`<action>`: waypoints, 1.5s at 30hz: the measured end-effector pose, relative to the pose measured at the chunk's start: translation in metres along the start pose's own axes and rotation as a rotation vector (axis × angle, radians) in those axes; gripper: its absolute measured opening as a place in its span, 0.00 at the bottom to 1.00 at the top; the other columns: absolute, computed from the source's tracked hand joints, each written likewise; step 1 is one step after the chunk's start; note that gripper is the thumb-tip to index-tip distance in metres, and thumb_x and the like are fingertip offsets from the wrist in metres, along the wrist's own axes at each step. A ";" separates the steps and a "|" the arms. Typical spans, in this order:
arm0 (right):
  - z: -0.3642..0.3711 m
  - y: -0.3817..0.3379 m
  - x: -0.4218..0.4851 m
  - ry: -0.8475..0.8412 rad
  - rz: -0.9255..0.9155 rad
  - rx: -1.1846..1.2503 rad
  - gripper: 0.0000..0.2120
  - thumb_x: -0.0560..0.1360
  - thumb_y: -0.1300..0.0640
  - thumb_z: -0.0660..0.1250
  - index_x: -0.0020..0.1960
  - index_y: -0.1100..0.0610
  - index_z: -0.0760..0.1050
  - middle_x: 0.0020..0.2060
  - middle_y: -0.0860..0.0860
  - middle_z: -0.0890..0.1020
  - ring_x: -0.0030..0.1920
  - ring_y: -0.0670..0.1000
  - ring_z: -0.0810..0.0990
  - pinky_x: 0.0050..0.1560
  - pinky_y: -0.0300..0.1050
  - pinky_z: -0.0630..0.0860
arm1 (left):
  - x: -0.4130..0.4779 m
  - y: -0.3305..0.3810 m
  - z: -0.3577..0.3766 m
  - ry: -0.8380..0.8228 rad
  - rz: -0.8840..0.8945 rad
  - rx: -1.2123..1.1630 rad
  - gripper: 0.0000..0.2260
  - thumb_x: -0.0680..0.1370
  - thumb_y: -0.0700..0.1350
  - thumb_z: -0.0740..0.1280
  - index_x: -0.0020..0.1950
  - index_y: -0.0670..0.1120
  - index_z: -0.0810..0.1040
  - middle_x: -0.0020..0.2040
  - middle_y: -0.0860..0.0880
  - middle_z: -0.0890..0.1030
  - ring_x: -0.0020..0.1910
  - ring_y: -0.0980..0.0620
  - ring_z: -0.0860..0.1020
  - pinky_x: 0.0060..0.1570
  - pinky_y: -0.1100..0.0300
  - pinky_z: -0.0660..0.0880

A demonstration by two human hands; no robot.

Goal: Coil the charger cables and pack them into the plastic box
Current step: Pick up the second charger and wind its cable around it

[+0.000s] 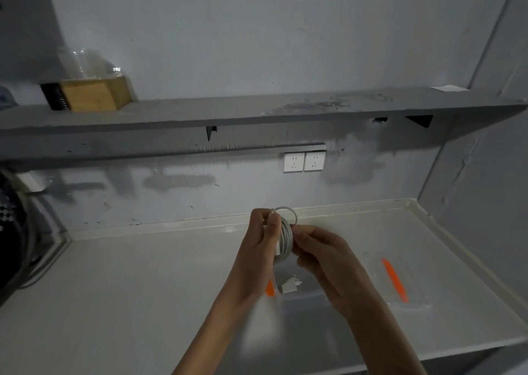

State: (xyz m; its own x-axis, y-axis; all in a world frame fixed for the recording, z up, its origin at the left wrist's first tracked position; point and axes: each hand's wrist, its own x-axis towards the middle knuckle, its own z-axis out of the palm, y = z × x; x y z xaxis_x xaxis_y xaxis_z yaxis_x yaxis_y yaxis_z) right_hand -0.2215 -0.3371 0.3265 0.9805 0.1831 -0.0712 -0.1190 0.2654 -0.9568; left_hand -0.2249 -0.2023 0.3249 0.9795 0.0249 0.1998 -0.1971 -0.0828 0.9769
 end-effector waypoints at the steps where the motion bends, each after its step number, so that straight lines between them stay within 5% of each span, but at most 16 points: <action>1: -0.001 0.002 -0.001 -0.012 -0.004 0.015 0.09 0.77 0.61 0.65 0.52 0.61 0.83 0.44 0.57 0.84 0.43 0.49 0.80 0.41 0.37 0.77 | 0.000 -0.001 0.000 -0.002 -0.026 -0.011 0.11 0.78 0.60 0.57 0.44 0.54 0.69 0.37 0.56 0.74 0.38 0.55 0.72 0.47 0.51 0.73; 4: -0.002 0.006 -0.003 -0.027 0.002 0.049 0.09 0.77 0.63 0.64 0.51 0.61 0.83 0.45 0.57 0.86 0.45 0.49 0.83 0.47 0.37 0.80 | -0.003 -0.004 0.000 0.002 -0.057 -0.002 0.09 0.77 0.60 0.60 0.45 0.55 0.71 0.39 0.55 0.76 0.39 0.56 0.75 0.45 0.53 0.72; 10: -0.005 0.013 -0.003 -0.036 0.090 0.138 0.08 0.76 0.64 0.65 0.50 0.62 0.83 0.39 0.54 0.84 0.36 0.44 0.81 0.40 0.34 0.78 | -0.008 -0.002 0.001 0.052 -0.003 0.033 0.07 0.80 0.53 0.62 0.46 0.51 0.71 0.36 0.55 0.73 0.32 0.58 0.72 0.36 0.61 0.69; 14: -0.004 0.012 -0.009 -0.085 0.019 -0.023 0.10 0.77 0.60 0.65 0.53 0.63 0.82 0.41 0.56 0.84 0.40 0.46 0.81 0.44 0.38 0.78 | -0.012 0.000 0.001 0.121 0.023 0.087 0.05 0.78 0.48 0.66 0.47 0.48 0.72 0.37 0.56 0.76 0.34 0.61 0.74 0.35 0.70 0.71; 18: 0.012 0.013 -0.023 -0.090 -0.091 -0.149 0.10 0.78 0.59 0.65 0.54 0.58 0.83 0.45 0.56 0.86 0.47 0.51 0.85 0.49 0.45 0.81 | -0.014 -0.001 -0.002 0.107 -0.008 0.012 0.05 0.78 0.47 0.67 0.49 0.48 0.73 0.38 0.50 0.77 0.33 0.59 0.76 0.31 0.69 0.72; 20: 0.020 0.016 -0.024 -0.010 -0.159 -0.264 0.09 0.75 0.58 0.69 0.53 0.52 0.83 0.44 0.56 0.87 0.47 0.51 0.85 0.49 0.48 0.81 | -0.017 0.002 -0.002 0.078 -0.076 -0.098 0.06 0.79 0.46 0.65 0.52 0.44 0.72 0.35 0.49 0.76 0.28 0.60 0.75 0.27 0.69 0.71; 22: 0.024 0.021 -0.020 0.098 -0.210 -0.388 0.12 0.71 0.55 0.73 0.54 0.49 0.82 0.48 0.54 0.85 0.44 0.45 0.85 0.47 0.42 0.81 | -0.018 0.004 -0.004 0.037 -0.143 -0.204 0.10 0.81 0.48 0.63 0.55 0.42 0.70 0.33 0.50 0.75 0.25 0.61 0.75 0.26 0.70 0.71; 24: 0.029 0.024 -0.018 0.174 -0.235 -0.538 0.16 0.68 0.51 0.76 0.56 0.46 0.81 0.49 0.49 0.81 0.41 0.42 0.83 0.42 0.30 0.76 | -0.018 0.003 -0.010 0.041 -0.188 -0.257 0.16 0.80 0.56 0.59 0.58 0.44 0.69 0.36 0.51 0.76 0.29 0.61 0.77 0.32 0.68 0.73; 28: 0.044 0.019 -0.021 0.119 -0.248 -0.582 0.08 0.72 0.45 0.70 0.51 0.38 0.78 0.37 0.48 0.79 0.32 0.42 0.80 0.35 0.31 0.73 | -0.016 -0.007 -0.016 0.152 -0.119 -0.203 0.21 0.77 0.66 0.55 0.58 0.51 0.68 0.51 0.44 0.73 0.45 0.54 0.74 0.43 0.62 0.74; 31: 0.053 0.018 -0.015 0.044 -0.230 -0.445 0.06 0.75 0.51 0.68 0.51 0.43 0.80 0.31 0.46 0.83 0.32 0.44 0.83 0.37 0.41 0.81 | -0.017 -0.013 -0.017 0.217 -0.007 -0.119 0.10 0.75 0.65 0.54 0.51 0.62 0.68 0.59 0.40 0.68 0.48 0.55 0.73 0.44 0.61 0.74; 33: 0.054 0.017 -0.011 -0.001 -0.183 -0.370 0.09 0.76 0.55 0.68 0.55 0.48 0.81 0.31 0.46 0.83 0.33 0.44 0.82 0.42 0.47 0.83 | -0.017 -0.016 -0.021 0.228 0.055 -0.101 0.09 0.74 0.65 0.54 0.50 0.66 0.67 0.58 0.49 0.67 0.50 0.57 0.73 0.49 0.59 0.74; 38: 0.053 0.006 -0.010 -0.173 -0.032 -0.110 0.10 0.78 0.58 0.64 0.56 0.55 0.82 0.49 0.66 0.83 0.51 0.64 0.83 0.58 0.53 0.80 | -0.016 -0.024 -0.029 0.229 0.259 0.045 0.05 0.81 0.51 0.53 0.56 0.59 0.64 0.50 0.68 0.64 0.52 0.66 0.71 0.53 0.65 0.74; 41: 0.056 0.008 -0.002 -0.193 0.005 -0.083 0.11 0.76 0.60 0.67 0.57 0.57 0.81 0.53 0.68 0.81 0.58 0.67 0.79 0.60 0.51 0.79 | -0.013 -0.032 -0.034 0.270 0.289 0.078 0.07 0.80 0.50 0.54 0.57 0.60 0.63 0.54 0.64 0.63 0.57 0.62 0.70 0.56 0.66 0.71; 45: 0.056 0.008 0.008 -0.145 0.056 -0.120 0.15 0.74 0.64 0.70 0.60 0.58 0.79 0.52 0.66 0.83 0.50 0.60 0.84 0.52 0.44 0.82 | -0.011 -0.034 -0.041 0.257 0.331 0.104 0.09 0.80 0.51 0.54 0.59 0.52 0.63 0.57 0.54 0.66 0.56 0.60 0.71 0.56 0.69 0.70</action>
State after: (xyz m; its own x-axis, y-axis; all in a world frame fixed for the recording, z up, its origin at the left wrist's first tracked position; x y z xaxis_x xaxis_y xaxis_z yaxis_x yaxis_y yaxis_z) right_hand -0.2229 -0.2803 0.3337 0.9391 0.3310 -0.0919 -0.1446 0.1382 -0.9798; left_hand -0.2308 -0.1593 0.2924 0.8194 0.2268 0.5264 -0.4810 -0.2273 0.8467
